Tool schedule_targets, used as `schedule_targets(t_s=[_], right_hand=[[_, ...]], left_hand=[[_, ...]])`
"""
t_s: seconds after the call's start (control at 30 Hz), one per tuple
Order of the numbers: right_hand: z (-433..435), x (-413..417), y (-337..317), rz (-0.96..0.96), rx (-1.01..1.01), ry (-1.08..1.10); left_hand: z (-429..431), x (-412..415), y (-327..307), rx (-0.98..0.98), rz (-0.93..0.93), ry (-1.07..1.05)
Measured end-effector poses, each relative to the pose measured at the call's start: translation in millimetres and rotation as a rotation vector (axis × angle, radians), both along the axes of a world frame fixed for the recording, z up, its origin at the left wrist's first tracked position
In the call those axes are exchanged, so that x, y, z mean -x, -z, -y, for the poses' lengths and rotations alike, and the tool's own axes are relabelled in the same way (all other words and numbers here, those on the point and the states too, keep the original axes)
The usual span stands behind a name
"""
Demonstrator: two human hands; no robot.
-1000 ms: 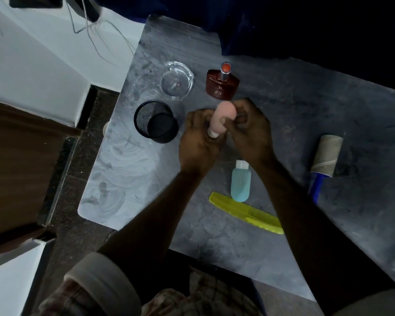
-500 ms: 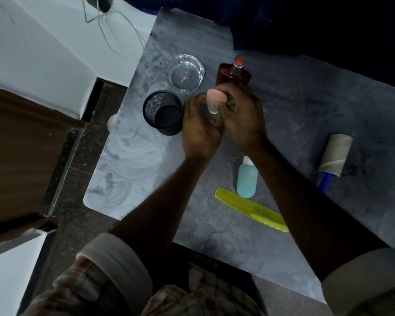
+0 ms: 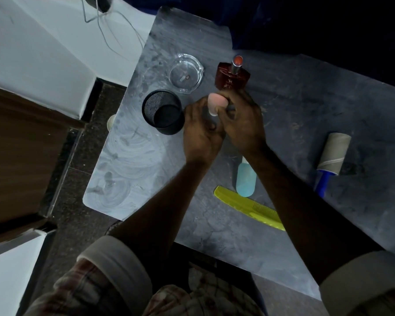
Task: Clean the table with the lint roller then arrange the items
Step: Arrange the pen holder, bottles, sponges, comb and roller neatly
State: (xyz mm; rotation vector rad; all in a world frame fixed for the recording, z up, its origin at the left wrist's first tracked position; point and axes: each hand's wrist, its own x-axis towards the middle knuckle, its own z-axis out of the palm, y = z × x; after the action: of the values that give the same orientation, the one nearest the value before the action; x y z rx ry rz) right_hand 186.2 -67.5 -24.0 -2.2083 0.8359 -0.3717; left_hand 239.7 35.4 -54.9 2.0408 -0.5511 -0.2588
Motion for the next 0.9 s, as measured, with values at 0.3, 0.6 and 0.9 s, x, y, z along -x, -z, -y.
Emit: schedule_targets(t_s=[0.3, 0.6, 0.9], right_hand=[[-1, 12, -2, -0.03, -0.048, 0.049], [-17, 113, -6, -0.143, -0.006, 0.283], [-60, 155, -1, -0.606, -0.013, 0.182]], left_hand=[[-9, 9, -4, -0.011, -0.02, 0.022], [-48, 48, 5, 0.033, -0.257, 0.1], [-45, 78, 2, -0.337, -0.31, 0.362]])
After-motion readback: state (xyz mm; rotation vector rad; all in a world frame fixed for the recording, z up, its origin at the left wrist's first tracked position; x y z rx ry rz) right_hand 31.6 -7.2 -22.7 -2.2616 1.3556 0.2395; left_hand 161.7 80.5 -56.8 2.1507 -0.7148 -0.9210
